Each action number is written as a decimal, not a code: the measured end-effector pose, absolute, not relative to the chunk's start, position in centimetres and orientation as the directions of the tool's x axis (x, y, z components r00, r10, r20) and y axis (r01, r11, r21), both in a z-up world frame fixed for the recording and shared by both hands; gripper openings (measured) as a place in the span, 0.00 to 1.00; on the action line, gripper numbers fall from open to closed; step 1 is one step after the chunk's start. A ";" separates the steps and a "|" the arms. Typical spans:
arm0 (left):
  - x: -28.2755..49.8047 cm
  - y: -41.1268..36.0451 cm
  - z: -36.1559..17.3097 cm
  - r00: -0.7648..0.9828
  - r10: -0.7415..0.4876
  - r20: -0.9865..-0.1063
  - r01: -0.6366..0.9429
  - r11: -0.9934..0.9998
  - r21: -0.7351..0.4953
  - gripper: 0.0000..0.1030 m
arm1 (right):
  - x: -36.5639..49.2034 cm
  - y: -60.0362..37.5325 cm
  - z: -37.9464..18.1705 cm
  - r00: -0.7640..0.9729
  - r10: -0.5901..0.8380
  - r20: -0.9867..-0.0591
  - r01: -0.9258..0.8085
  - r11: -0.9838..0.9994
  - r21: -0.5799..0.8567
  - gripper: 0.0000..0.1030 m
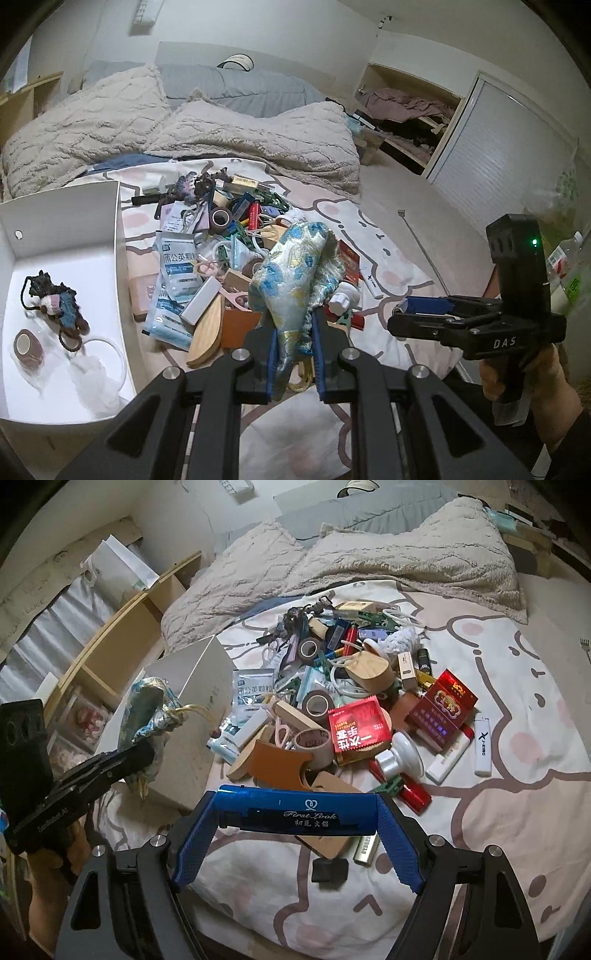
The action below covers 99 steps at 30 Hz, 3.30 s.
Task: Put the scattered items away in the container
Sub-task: 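Carry the floral pouch and blue case with both tools over the white box, then open the left tool to drop the floral pouch into the white box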
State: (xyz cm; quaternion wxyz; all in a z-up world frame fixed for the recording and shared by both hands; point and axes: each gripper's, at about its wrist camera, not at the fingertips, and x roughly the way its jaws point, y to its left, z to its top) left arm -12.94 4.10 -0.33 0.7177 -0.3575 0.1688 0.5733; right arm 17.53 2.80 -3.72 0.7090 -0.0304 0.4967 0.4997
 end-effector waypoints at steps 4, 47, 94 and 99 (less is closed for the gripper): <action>-13.2 4.2 -0.4 0.254 0.711 -0.656 -0.953 0.069 -0.294 0.15 | 17.7 3.1 -3.4 0.014 0.684 -0.730 -0.737 0.500 0.454 0.80; -26.7 2.4 0.2 -0.138 0.774 -0.619 -0.928 -0.318 -0.192 0.15 | 12.9 15.6 2.3 0.013 0.845 -0.535 -0.768 0.350 0.536 0.80; -35.7 1.9 -5.0 -0.419 0.589 -0.691 -0.821 -0.570 0.011 0.17 | 3.9 24.7 -2.2 -0.063 0.748 -0.661 -0.905 0.236 0.354 0.81; -35.5 2.5 -5.7 -0.439 0.559 -0.703 -0.814 -0.579 0.047 0.40 | 3.5 25.3 -2.7 -0.058 0.735 -0.675 -0.912 0.236 0.336 0.81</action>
